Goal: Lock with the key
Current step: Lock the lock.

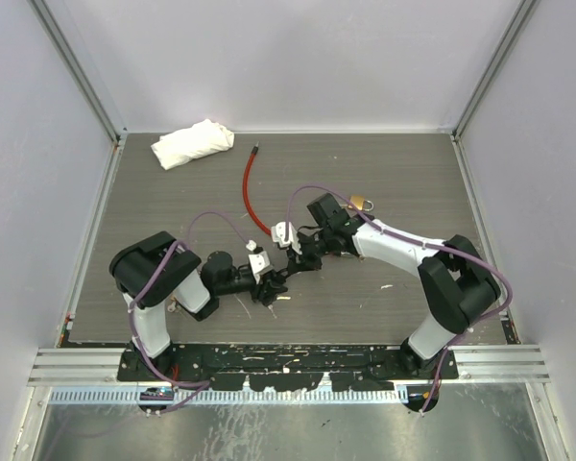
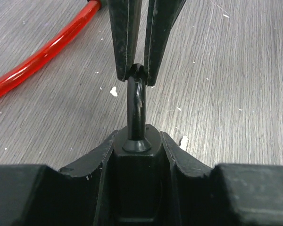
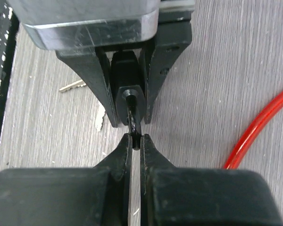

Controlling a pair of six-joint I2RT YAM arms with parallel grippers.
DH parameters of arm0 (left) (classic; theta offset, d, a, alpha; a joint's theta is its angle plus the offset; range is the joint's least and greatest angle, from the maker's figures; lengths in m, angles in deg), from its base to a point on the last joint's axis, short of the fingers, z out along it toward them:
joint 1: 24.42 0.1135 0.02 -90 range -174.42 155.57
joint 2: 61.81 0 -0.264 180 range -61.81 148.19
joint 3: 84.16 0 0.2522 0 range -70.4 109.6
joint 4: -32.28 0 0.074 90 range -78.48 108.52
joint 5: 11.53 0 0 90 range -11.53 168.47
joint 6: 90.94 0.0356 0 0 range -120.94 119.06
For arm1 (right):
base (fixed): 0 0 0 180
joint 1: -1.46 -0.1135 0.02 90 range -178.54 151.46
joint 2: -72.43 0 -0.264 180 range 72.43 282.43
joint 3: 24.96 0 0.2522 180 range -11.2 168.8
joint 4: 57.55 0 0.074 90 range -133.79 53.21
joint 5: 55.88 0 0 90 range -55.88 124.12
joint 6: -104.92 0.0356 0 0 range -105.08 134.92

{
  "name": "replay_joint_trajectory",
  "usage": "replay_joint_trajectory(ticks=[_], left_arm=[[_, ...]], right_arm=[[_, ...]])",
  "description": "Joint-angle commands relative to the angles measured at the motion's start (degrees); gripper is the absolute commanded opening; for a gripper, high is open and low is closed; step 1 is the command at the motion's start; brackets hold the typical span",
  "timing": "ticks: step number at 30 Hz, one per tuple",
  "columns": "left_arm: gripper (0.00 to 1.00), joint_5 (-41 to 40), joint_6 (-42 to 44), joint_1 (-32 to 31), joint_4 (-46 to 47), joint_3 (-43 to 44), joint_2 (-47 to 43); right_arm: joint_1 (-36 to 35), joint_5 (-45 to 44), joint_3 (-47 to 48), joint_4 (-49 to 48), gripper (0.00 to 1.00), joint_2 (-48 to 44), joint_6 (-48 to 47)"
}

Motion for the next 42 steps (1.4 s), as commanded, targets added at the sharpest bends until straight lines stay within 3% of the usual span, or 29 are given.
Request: replay_joint_trajectory(ticks=[1, 9, 14, 17, 19, 26, 33, 39, 42], left_arm=[[0.00, -4.1, 3.9, -1.4, -6.1, 2.6, 5.1], [0.00, -3.6, 1.4, -0.1, -0.2, 0.9, 6.8], [0.01, -4.0, -1.3, 0.1, 1.0, 0.5, 5.3], [0.10, -3.8, -3.9, 0.4, 0.5, 0.7, 3.0], [0.24, -3.7, -5.6, 0.4, -0.1, 0.9, 1.6], [0.47, -4.4, -9.2, 0.5, -1.1, 0.6, -2.2], [0.83, -7.3, -10.7, 0.4, 0.7, -3.2, -7.1], [0.86, -5.1, -11.0, 0.5, -4.1, -3.9, -11.8], [0.78, -2.7, -11.6, 0.4, -6.8, -2.6, -12.1]], right_arm=[[-13.9, 19.7, -6.6, 3.7, 0.01, 10.9, 5.0], [-13.6, 17.5, -7.3, -2.1, 0.01, 10.5, 10.4], [-5.1, 14.8, -6.9, -3.1, 0.01, 3.7, 12.4], [1.4, 15.2, -7.5, -2.1, 0.01, -0.6, 11.1], [3.8, 15.8, -7.5, -1.2, 0.01, -2.0, 10.1], [6.2, 15.2, -6.4, 2.3, 0.01, -3.9, 6.8], [8.0, 13.9, -6.3, 5.8, 0.01, -7.5, 2.0], [9.4, 13.3, -5.9, 7.5, 0.01, -8.2, -0.5], [9.7, 13.3, -6.1, 7.8, 0.01, -8.8, -1.4]])
